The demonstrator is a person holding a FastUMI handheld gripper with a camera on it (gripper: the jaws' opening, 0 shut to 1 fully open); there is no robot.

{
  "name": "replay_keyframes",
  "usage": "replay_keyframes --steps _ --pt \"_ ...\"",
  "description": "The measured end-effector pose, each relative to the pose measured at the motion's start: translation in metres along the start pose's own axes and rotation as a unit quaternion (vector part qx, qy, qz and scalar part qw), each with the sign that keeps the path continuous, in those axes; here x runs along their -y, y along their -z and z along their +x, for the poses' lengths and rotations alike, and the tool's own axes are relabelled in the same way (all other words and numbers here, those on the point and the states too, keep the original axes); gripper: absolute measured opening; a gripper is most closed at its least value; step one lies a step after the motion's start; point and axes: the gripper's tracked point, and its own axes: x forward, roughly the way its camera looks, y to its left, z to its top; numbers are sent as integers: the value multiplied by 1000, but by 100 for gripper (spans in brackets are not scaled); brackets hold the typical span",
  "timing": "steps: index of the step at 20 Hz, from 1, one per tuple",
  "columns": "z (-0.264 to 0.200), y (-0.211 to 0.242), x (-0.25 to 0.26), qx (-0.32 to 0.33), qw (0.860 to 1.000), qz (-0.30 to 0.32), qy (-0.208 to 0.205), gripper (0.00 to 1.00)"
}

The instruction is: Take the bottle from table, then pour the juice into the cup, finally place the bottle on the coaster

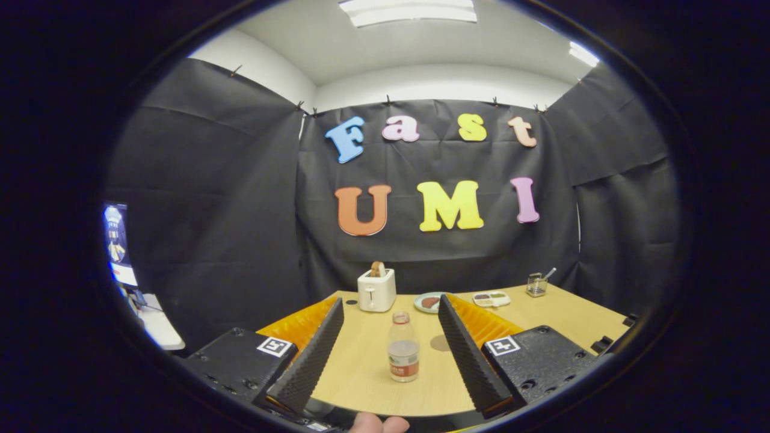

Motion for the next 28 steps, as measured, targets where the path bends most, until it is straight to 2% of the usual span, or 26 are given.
replay_keyframes --steps 4,10,17,20,23,28 --pt "4 27 2 -3 1000 -11 9 100" --pt "20 95 -1 -34 999 -1 9 100" --pt "65 175 12 -92 994 -53 37 100" --pt "84 197 22 -107 990 -79 55 100" --pt "106 216 18 -124 987 -84 53 100" --pt "124 222 13 -130 985 -97 55 100"
